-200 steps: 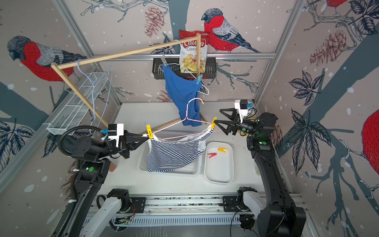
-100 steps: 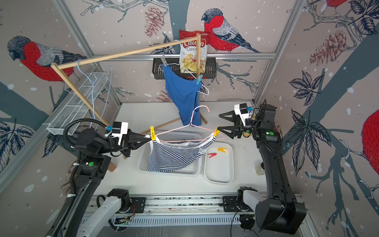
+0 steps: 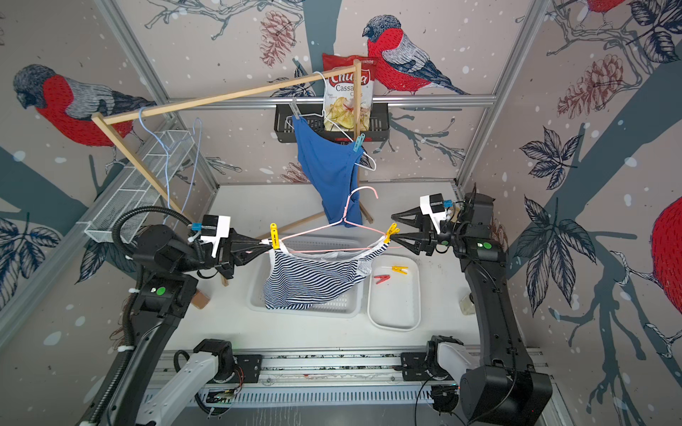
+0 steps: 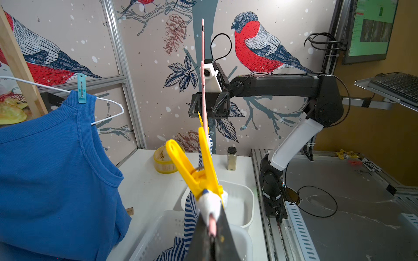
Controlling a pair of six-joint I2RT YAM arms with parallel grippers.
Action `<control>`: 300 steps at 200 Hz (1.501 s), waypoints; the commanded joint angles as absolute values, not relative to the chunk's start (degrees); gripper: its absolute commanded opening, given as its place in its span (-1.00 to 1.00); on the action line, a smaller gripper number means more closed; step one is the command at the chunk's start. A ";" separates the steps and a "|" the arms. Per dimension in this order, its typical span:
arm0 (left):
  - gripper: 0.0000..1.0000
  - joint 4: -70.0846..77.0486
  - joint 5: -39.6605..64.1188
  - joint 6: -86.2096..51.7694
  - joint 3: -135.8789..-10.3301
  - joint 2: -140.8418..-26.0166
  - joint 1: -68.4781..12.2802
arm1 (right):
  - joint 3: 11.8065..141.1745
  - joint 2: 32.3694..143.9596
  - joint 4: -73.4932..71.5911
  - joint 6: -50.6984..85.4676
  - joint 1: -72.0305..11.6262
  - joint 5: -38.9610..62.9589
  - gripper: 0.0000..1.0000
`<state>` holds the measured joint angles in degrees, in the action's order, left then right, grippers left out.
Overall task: Remove the clothespins securing tank tops to the hanger
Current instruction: Remove the clothespin from the hanger, then place the clothespin in the storage box.
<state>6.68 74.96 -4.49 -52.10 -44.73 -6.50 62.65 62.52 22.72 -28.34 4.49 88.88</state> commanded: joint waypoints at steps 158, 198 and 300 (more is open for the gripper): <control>-1.00 9.36 74.30 -4.87 -51.36 -43.34 -6.68 | 66.06 62.97 24.17 -32.07 2.63 94.13 -1.00; -1.00 8.47 74.57 -4.05 -50.80 -43.07 -6.90 | 75.08 65.80 35.78 -40.08 3.34 94.18 -1.00; -1.00 9.57 57.04 -4.92 -48.95 -40.24 -7.03 | 70.99 63.37 8.11 -6.55 2.48 74.62 -1.00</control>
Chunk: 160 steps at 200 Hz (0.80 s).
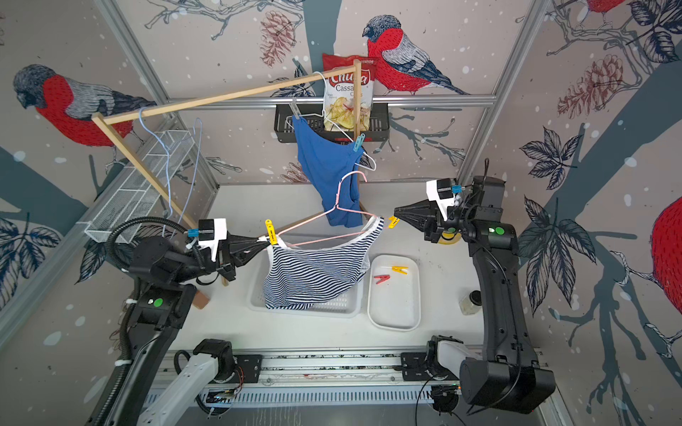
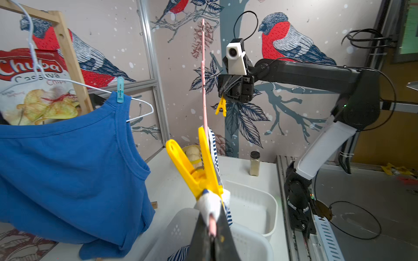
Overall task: Remove the clothespins securing tank tops to the hanger
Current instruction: Place the clothespin in the storage box.
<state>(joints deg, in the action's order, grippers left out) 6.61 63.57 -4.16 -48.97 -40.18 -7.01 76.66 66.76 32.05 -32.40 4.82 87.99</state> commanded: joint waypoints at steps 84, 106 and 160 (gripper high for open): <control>-1.00 7.43 50.18 -4.00 -48.67 -37.73 -6.86 | 59.52 49.94 -0.32 6.40 -3.06 44.37 -1.00; -1.00 6.75 50.72 -3.28 -48.56 -36.43 -6.86 | 54.36 44.64 0.06 8.96 -5.18 36.09 -1.00; -1.00 6.56 52.74 -1.93 -47.81 -34.89 -6.85 | 46.86 36.10 12.62 11.26 -9.67 17.31 -1.00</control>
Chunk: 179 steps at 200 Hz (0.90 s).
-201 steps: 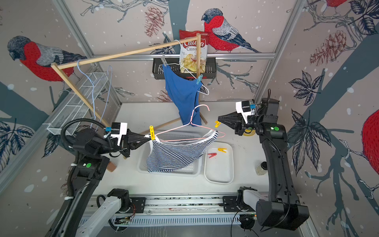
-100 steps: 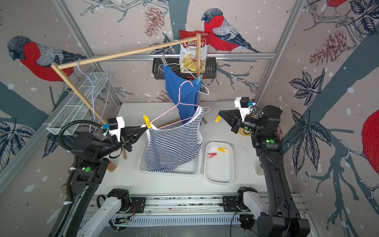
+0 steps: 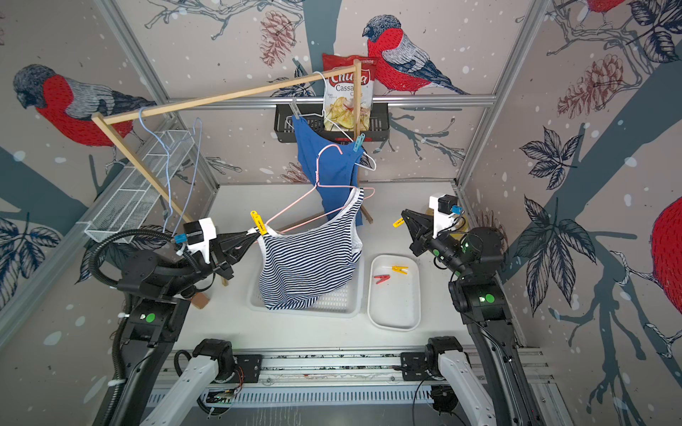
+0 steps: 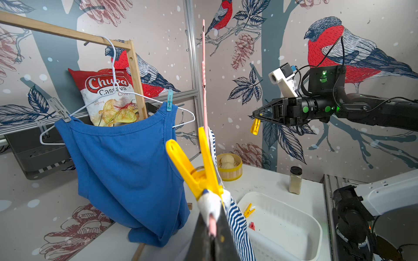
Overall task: Remove the clothespins securing tank tops to the hanger
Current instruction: Place the clothespin in the storage box.
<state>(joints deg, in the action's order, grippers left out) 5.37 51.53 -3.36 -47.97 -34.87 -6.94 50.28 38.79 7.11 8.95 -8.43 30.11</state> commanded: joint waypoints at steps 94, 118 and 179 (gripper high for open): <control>-1.00 6.50 51.79 -1.68 -46.56 -34.33 -6.86 | 33.84 40.58 10.73 19.66 -15.00 6.02 -1.00; -1.00 6.58 51.87 -1.41 -46.36 -34.17 -6.86 | 31.08 44.87 8.29 21.91 -16.96 4.65 -1.00; -1.00 6.44 51.65 -1.34 -46.16 -34.27 -6.90 | 26.72 50.92 3.16 26.83 -19.02 2.12 -0.92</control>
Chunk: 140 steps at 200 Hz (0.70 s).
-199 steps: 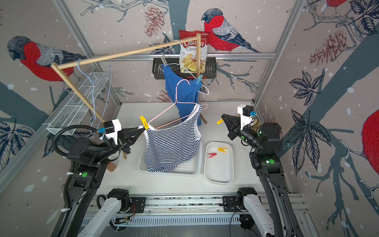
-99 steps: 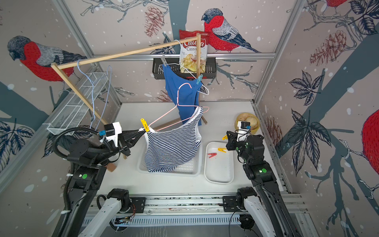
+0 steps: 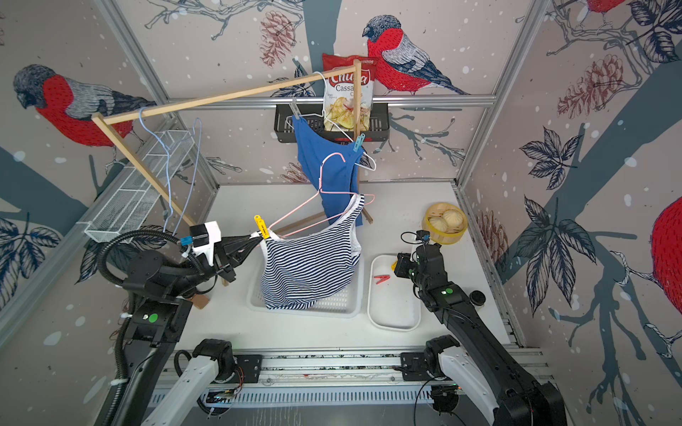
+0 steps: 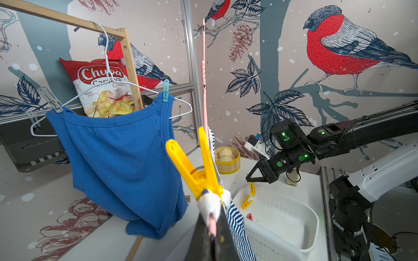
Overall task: Remove the clothespins securing tank tops to the hanger
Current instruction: Place the clothespin in the storage box.
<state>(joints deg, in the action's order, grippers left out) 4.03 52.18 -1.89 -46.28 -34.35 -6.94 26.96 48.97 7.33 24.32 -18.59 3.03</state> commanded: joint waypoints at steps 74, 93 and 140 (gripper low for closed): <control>-1.00 5.97 51.42 -1.68 -45.97 -34.27 -6.94 | 22.15 57.26 -2.30 29.81 -21.19 1.23 -0.74; -1.00 5.96 51.51 -1.85 -45.50 -34.19 -6.96 | 21.95 59.32 -2.78 29.80 -21.27 1.19 -0.57; -1.00 5.71 50.80 -1.95 -45.48 -34.28 -6.99 | 22.46 61.68 -1.93 29.40 -21.65 0.79 -0.17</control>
<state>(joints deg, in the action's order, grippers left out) 3.70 51.09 -1.69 -45.23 -34.22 -6.96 22.15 61.73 -0.54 28.88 -21.39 1.74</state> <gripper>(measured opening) 0.050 0.356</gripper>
